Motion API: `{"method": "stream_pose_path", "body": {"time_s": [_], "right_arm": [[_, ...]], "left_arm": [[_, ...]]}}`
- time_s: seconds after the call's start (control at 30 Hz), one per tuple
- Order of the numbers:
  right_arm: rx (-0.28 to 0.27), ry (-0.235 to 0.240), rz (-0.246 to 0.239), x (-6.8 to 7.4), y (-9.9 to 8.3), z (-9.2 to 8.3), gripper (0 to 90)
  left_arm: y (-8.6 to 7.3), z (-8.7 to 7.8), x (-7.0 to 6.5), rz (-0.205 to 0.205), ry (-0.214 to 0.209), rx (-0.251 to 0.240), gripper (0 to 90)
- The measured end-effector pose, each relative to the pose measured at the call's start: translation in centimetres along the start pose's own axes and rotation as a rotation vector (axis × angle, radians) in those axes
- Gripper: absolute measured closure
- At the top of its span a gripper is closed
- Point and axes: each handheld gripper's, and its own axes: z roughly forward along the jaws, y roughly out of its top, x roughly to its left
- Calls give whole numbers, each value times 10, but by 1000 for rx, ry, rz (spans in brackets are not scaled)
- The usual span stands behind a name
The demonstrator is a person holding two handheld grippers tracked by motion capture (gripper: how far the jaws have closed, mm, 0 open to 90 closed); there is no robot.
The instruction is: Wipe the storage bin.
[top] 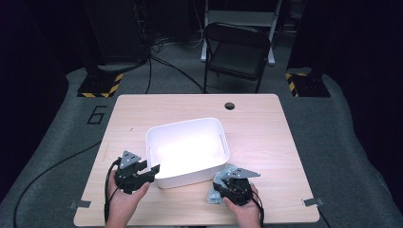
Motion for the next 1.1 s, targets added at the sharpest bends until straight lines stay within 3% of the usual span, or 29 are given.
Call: {"method": "stream_pose_path", "body": {"time_s": [0.3,0.57,0.87,1.1], "right_arm": [[-4,-6,6,-5,-2,-6,692],[-16,-51,30,-18,-4,-13,625],[-24,-108,19,-15,-8,-16,531],[-39,-130,31,-10,-8,-20,434]], "left_arm": [[-1,0,-3,-6,-2,11,477],[1,-1,-1,-25,-9,9,424],[4,-2,-3,-26,-12,36,424],[5,-5,1,-43,-30,24,426]]}}
